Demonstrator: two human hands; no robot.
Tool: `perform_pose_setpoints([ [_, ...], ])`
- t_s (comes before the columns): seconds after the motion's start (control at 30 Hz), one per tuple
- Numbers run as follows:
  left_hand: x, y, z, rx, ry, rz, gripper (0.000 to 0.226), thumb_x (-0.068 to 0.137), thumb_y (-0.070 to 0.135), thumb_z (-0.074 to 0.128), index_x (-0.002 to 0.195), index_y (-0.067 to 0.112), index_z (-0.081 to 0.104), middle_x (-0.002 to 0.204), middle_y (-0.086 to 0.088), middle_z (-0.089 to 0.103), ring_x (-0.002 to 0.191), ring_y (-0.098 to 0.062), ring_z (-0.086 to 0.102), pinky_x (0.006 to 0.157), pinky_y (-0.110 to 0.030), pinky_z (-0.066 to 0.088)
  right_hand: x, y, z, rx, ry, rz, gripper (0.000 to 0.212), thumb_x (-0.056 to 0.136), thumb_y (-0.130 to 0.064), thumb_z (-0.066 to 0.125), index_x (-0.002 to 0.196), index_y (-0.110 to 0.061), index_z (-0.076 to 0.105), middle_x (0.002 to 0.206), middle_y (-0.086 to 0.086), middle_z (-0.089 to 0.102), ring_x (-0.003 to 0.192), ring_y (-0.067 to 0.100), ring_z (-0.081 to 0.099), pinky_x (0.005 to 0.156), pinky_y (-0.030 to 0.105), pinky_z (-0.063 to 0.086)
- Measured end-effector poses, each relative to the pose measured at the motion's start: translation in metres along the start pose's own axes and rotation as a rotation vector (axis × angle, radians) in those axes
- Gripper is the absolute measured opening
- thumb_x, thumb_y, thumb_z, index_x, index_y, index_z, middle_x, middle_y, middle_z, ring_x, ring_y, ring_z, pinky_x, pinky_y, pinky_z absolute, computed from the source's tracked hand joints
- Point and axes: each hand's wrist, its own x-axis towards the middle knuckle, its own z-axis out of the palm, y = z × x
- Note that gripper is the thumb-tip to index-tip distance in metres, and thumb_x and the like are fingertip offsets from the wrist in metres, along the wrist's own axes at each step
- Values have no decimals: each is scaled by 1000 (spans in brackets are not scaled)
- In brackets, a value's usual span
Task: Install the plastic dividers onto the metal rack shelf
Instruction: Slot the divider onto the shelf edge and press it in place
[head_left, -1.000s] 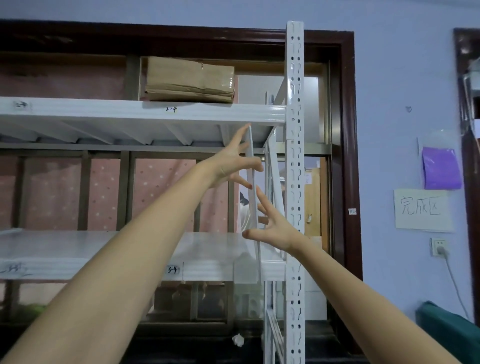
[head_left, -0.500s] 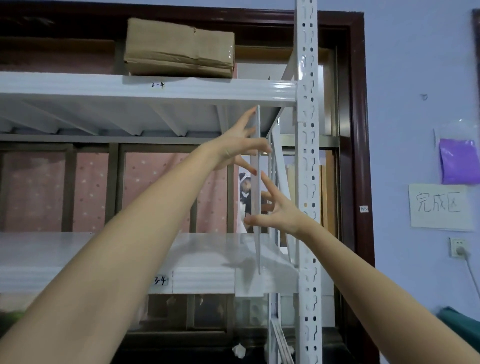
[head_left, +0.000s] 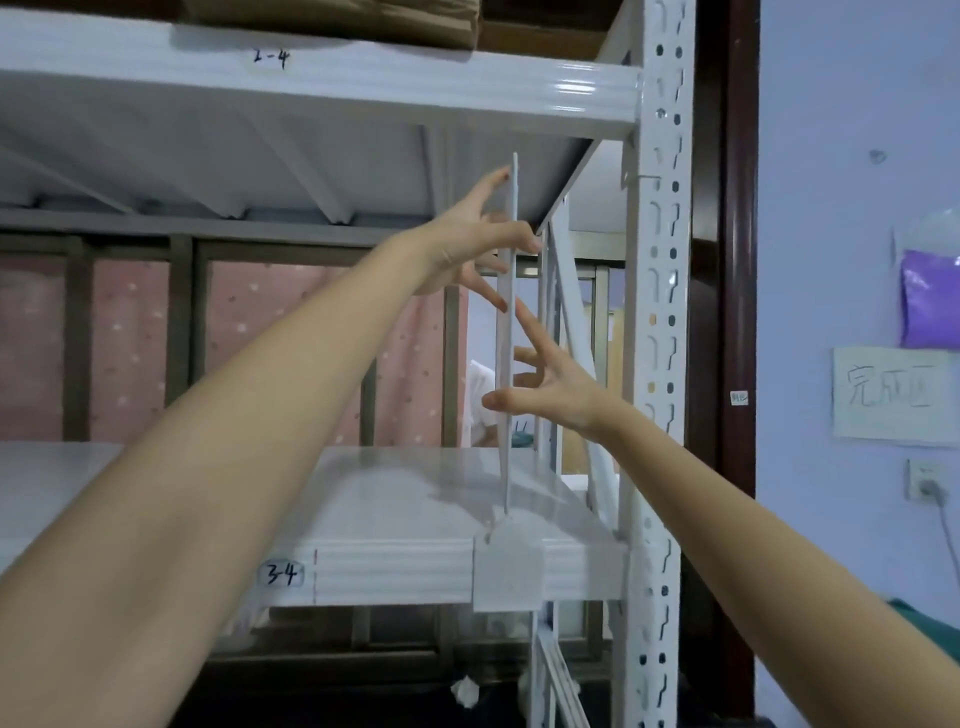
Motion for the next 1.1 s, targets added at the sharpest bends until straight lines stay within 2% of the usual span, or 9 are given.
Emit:
perform_pose_setpoints([
  [0.13,7,-6,2,-22,5,-32,90,79,15,69,146,44,16,145,-9,33,122,-37,44,69,-45,58,3,8,-2,6,-13,41,107,80,-19,78,139,-67,2,155,11,23,117,16,53,70,22,51],
  [0.33,8,-3,3,-54,8,-55,98,66,22,75,145,44,21,143,-10,35,117,-46,48,71,-51,56,4,1,-6,-2,-18,28,106,82,-18,75,145,-59,0,154,13,24,93,-2,57,74,23,56],
  [0.5,11,-5,1,-39,18,-84,98,65,24,74,145,43,20,149,-11,27,117,-48,46,73,-51,57,0,-3,-4,8,-32,7,103,85,-11,70,150,-50,0,158,10,18,99,-7,49,79,27,58],
  [0.6,11,-9,2,-56,30,-83,100,62,25,75,145,43,21,148,-10,27,116,-47,49,72,-50,57,2,1,-5,-4,-35,1,103,85,-14,71,149,-52,0,158,7,17,88,-12,51,80,27,58],
  [0.7,13,-9,3,-40,29,-87,101,60,27,74,145,43,22,149,-10,27,114,-47,51,74,-51,56,5,2,-5,-19,-43,-6,102,85,-15,71,150,-52,0,158,6,16,90,-10,49,77,25,57],
  [0.87,16,-13,5,-34,35,-62,89,71,23,68,145,42,22,147,-9,28,112,-41,55,74,-47,57,2,8,-4,-19,-24,-7,102,84,-17,70,147,-57,1,158,3,16,88,-17,46,83,29,57],
  [0.93,18,-14,8,-13,19,-57,92,66,26,69,144,43,23,147,-8,28,114,-41,54,73,-46,57,1,9,-3,-6,-11,-5,102,84,-16,69,145,-60,0,159,2,16,94,-13,47,85,32,56],
  [1.03,21,-16,12,11,4,-51,89,62,33,67,140,45,26,149,-7,26,118,-44,49,74,-48,57,-1,14,-1,23,-29,15,105,84,-14,68,143,-62,-3,159,1,16,119,3,44,93,39,54],
  [1.1,22,-21,11,5,18,-46,86,61,36,65,138,46,28,149,-6,26,122,-45,45,75,-50,57,-2,21,1,27,-89,9,109,84,-10,68,145,-57,-8,160,-1,13,139,11,33,108,35,40],
])
